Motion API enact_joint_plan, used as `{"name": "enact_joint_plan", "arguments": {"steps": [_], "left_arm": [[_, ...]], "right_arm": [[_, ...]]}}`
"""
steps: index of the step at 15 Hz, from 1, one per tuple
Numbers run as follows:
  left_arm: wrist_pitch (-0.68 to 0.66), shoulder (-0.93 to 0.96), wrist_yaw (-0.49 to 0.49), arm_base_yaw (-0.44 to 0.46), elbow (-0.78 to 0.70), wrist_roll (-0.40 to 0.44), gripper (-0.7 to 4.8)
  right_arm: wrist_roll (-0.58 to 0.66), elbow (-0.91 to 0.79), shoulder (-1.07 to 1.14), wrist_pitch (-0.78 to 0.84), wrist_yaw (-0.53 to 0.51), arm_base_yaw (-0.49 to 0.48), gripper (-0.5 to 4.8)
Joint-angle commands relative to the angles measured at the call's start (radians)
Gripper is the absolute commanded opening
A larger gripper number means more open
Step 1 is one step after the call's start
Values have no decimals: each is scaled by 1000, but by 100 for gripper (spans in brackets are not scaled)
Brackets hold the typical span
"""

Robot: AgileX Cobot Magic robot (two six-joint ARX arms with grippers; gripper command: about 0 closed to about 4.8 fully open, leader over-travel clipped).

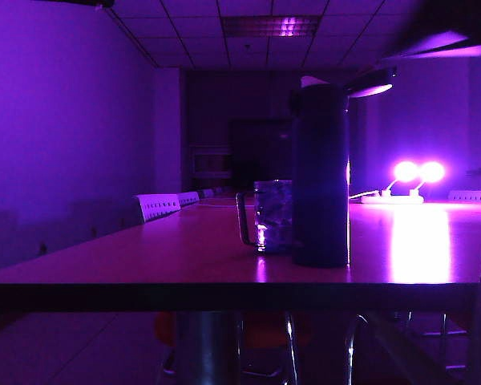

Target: Pick up the black thermos cup, pour some water from it into the cup, and then put the thermos cup back on the table.

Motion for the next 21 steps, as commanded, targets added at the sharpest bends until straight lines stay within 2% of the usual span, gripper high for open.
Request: {"name": "enact_joint_plan", "arguments": {"steps": [1,5,12,15,21], "left_arm": [[16,-1,0,-1,4,3,-6],[15,-1,7,-1,4,-4,-6],[4,-1,30,-1,4,-3,-6],[2,-1,34,-1,4,-4,-6],[-4,-1,34,-1,4,-3,-6]], "right_arm": [[21,5,154,212,-4,11,479],[21,6,377,449,0,-23,479],[23,6,617,666,6,-54,479],[23,6,676,722,-6,-99,479],[14,101,794,731,-118,-145,479]]}}
